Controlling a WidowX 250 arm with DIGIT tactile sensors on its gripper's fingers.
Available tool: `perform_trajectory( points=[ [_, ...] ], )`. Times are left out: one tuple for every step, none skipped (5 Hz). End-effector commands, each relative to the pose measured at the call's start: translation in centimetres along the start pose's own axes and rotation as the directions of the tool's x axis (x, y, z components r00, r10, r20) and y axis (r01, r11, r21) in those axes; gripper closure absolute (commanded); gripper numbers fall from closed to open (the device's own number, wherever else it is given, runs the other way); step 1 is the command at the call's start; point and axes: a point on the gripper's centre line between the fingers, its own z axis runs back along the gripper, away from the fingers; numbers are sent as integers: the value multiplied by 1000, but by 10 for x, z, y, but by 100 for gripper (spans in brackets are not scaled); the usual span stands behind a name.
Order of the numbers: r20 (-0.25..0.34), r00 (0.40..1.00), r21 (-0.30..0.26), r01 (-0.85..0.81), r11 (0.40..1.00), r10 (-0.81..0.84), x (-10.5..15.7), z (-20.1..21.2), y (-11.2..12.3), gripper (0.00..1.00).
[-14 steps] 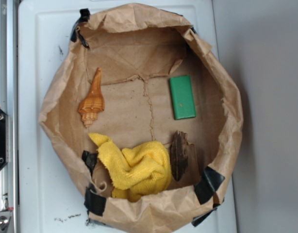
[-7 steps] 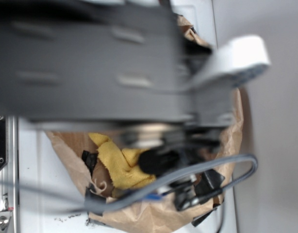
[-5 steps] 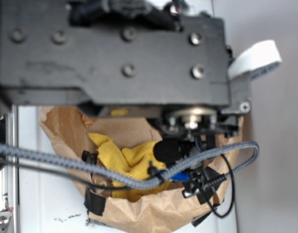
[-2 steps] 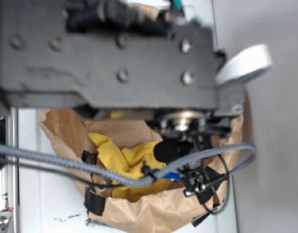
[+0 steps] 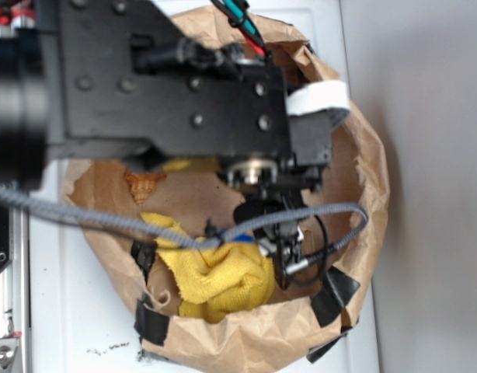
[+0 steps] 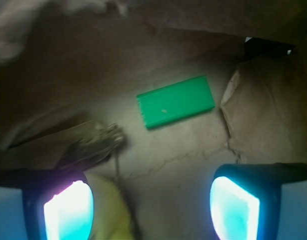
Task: Grab the wood chip.
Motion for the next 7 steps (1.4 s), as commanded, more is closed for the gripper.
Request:
perform_trajectory(
  points=[
    [28, 999, -114, -14, 993, 18, 15, -16, -19, 0],
    [10, 1000, -123, 0, 992, 2, 10, -21, -40, 0],
    [19, 1000, -129, -4, 992, 6, 3, -14, -55, 0],
    [14, 999, -136, -41, 990, 43, 10, -8, -67, 0],
    [-26, 995, -131, -101, 986, 98, 17, -5, -74, 0],
    [-18, 986, -119, -170, 978, 169, 21, -7, -79, 0],
    [-4, 981, -106, -191, 976, 192, 23, -14, -84, 0]
  ],
)
